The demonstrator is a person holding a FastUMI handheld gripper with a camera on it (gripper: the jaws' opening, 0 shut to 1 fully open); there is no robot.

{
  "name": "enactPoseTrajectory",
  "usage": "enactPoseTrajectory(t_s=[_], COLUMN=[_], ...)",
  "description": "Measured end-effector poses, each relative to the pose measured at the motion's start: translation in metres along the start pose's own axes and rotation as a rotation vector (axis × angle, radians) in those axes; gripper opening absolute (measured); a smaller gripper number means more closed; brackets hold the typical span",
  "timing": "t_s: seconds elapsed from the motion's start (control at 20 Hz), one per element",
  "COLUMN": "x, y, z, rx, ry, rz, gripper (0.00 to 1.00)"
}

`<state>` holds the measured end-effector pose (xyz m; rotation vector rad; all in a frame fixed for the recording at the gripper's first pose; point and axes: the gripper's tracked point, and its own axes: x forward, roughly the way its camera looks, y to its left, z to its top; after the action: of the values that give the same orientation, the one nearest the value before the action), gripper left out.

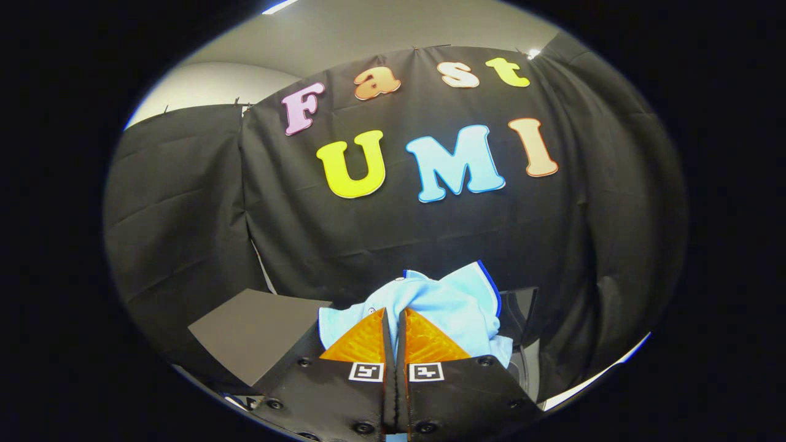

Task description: Put the clothes into the washing machine and then close the washing machine lid.

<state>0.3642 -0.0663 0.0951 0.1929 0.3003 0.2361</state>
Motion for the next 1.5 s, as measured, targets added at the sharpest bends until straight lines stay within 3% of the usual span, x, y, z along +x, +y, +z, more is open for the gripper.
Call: enactPoseTrajectory(t_s=[0.4,1.25,1.5], x=[0.016,0.066,0.070], y=[-0.029,-0.039,-0.046], z=[-0.054,-0.176,-0.211], rx=[-0.041,-0.145,-0.116], ry=[0.102,0.341,0.431], rz=[-0.068,-0.101,-0.128], gripper=[0.01,0.02,0.05])
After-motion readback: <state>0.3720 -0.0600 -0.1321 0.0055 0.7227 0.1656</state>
